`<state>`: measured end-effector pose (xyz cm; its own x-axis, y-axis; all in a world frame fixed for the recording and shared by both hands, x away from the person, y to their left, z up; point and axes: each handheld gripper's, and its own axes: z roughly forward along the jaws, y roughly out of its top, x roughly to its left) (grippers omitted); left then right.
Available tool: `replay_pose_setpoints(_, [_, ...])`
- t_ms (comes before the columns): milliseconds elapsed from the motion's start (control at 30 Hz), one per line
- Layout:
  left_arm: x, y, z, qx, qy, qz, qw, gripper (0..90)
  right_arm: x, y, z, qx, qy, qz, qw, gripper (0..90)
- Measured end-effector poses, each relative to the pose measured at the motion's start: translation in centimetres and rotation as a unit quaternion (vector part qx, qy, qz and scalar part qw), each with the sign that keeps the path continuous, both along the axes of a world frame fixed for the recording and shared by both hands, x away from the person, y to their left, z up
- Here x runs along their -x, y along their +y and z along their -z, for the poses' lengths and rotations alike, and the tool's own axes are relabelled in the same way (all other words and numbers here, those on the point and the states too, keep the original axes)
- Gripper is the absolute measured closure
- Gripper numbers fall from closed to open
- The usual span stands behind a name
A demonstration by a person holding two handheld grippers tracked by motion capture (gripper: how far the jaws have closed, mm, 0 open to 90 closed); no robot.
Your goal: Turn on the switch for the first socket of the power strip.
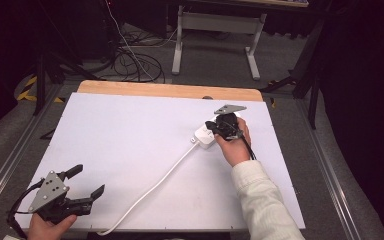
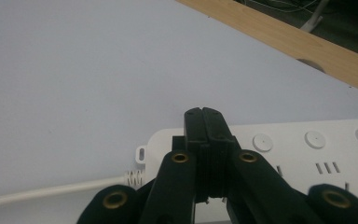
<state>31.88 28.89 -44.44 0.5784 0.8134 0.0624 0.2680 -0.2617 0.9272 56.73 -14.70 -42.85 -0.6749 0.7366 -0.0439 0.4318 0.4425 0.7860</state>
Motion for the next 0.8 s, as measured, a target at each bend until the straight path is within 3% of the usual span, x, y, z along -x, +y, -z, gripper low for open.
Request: replay_pose_setpoints(800, [0.0,0.0,0.0,-0.006,-0.001,0.0,1.0,12.3,-1.8,0.6,2.5,0.014,0.017,0.016,0.9996,90.0])
